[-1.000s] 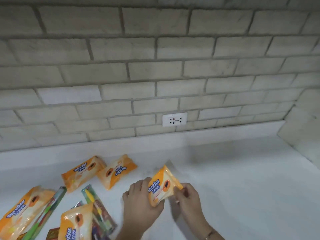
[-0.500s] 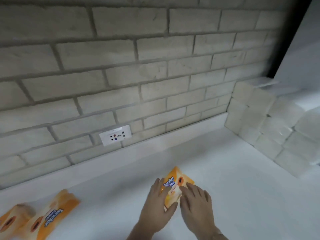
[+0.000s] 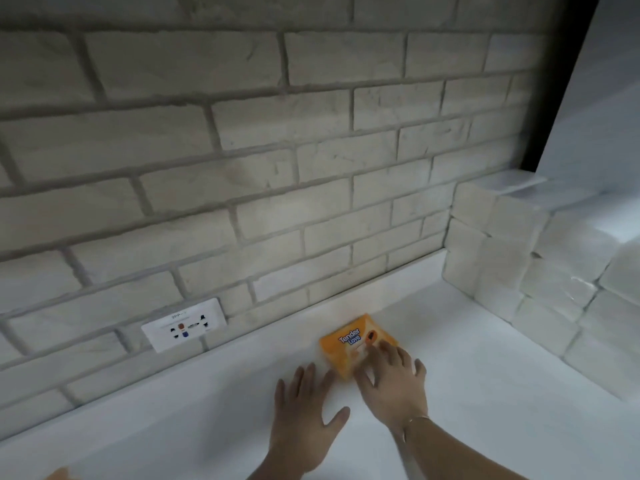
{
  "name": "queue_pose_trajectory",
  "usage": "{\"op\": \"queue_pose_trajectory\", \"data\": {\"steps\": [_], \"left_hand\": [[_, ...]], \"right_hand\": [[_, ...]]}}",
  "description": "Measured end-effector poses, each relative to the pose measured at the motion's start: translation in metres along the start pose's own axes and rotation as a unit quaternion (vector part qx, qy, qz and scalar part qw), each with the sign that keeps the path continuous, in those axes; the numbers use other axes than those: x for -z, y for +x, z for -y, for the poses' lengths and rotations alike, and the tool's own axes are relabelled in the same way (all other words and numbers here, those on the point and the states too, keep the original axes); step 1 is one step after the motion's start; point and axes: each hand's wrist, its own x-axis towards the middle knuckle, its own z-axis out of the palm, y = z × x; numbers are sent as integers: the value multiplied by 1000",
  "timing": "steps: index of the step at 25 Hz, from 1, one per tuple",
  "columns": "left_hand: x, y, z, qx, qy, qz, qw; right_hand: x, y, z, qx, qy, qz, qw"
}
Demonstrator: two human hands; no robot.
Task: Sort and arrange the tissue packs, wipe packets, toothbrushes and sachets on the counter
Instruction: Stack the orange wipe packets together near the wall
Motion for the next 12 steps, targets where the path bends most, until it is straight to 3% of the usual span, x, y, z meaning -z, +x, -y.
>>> {"op": "queue_pose_trajectory", "data": {"steps": [12], "left_hand": [[-4, 4, -1, 1, -8, -78, 997]], "right_hand": [[-13, 21, 4, 17, -21, -77, 997]]}}
